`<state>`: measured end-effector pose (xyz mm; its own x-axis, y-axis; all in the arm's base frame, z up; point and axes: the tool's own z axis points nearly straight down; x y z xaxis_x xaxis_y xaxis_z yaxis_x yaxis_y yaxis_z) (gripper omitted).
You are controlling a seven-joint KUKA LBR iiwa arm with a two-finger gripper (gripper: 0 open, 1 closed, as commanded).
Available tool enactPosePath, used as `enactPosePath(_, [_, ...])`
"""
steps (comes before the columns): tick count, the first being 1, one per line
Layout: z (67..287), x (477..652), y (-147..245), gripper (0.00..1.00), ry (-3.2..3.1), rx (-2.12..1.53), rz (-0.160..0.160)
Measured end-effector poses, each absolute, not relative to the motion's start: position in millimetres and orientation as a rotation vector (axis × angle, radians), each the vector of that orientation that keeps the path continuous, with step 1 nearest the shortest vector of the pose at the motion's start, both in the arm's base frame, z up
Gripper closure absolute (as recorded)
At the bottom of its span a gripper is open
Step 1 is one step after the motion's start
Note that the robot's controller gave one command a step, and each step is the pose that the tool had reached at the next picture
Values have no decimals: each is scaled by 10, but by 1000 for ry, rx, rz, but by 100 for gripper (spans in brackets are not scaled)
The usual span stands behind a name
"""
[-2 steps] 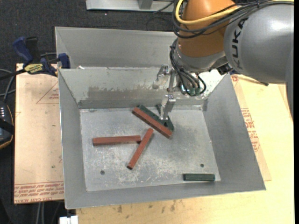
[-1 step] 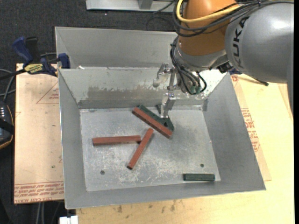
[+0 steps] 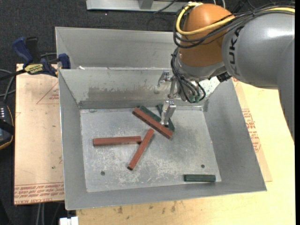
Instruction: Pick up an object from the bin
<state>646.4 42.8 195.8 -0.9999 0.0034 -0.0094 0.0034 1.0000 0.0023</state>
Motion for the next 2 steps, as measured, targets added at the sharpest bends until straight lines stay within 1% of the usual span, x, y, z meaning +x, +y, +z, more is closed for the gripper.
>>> enactPosePath(1, [1795, 6447, 376, 0, 3135, 9, 3])
enactPosePath(2, [2100, 6127, 624, 0, 3142, -208, 1])
